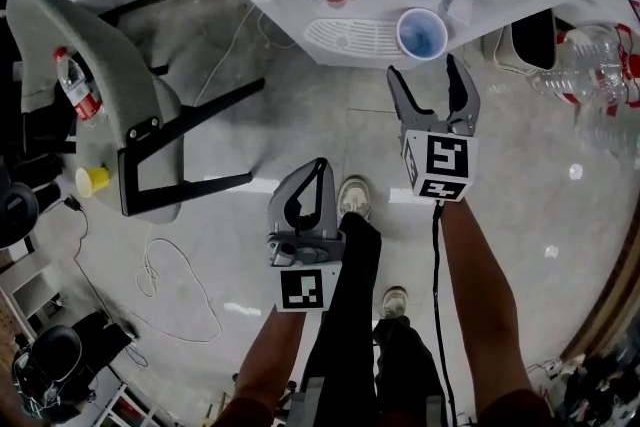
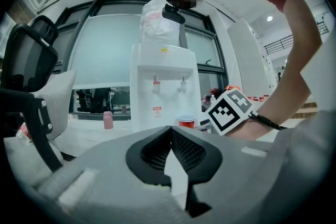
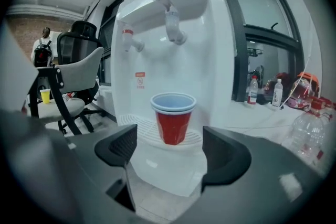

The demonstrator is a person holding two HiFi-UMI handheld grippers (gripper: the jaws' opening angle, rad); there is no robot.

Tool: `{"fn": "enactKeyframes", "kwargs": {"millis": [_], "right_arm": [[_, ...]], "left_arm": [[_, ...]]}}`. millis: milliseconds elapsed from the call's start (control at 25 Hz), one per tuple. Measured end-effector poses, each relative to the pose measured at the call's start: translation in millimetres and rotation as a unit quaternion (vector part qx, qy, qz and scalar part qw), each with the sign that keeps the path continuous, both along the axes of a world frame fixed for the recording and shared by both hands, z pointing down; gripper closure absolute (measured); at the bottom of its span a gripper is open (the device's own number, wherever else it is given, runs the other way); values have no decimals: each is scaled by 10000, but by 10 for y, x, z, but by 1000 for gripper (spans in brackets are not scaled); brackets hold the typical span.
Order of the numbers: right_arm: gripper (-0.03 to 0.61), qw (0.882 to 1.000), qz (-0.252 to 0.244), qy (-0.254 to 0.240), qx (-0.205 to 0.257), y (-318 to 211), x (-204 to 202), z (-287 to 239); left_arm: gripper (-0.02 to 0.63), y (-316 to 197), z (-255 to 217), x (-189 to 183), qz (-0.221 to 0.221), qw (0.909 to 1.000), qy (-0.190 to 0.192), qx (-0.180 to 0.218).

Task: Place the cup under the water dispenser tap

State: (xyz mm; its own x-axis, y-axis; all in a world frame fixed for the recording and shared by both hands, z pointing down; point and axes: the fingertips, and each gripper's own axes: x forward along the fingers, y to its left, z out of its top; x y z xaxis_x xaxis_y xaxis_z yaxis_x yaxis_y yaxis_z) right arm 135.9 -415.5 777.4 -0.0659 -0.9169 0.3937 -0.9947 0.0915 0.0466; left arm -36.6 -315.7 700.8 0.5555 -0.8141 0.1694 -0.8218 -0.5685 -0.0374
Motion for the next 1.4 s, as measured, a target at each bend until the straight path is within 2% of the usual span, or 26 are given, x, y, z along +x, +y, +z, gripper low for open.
{"fn": "enactKeyframes", "kwargs": {"millis": [240,360,520,680,920,1040,1160,1280,1400], "right_arm": [[196,9998,37,-145,-140,698,-23,-353],[206,9995,89,-223,-202,1104,-40,-631],[215,9994,170,-285,-71,1471,-1,-1146],[247,9988,227,-378,217,1930,10,-1921],[264,9964,22,-197,830,2615,98,-3204],[275,9931,-115,75,1163,2894,157,-3812],[275,9890,-282,255,1428,3089,185,-4337],[274,9848,-440,405,1632,3257,169,-4802],[275,9801,-468,442,1879,3351,174,-5262]], "left_arm": [[611,228,-472,-52,-167,9998,81,3],[611,417,-790,-93,-256,9994,206,-52],[611,564,-1314,-92,-334,9985,430,89],[611,876,-1955,-110,-401,9980,472,143],[611,1445,-3046,-44,-467,9964,539,467],[611,1709,-3526,-31,-473,9954,464,690],[611,1907,-3978,-35,-426,9934,496,942],[611,2060,-4321,-73,-384,9931,573,944],[611,2116,-4660,-131,-477,9910,543,1127]]}}
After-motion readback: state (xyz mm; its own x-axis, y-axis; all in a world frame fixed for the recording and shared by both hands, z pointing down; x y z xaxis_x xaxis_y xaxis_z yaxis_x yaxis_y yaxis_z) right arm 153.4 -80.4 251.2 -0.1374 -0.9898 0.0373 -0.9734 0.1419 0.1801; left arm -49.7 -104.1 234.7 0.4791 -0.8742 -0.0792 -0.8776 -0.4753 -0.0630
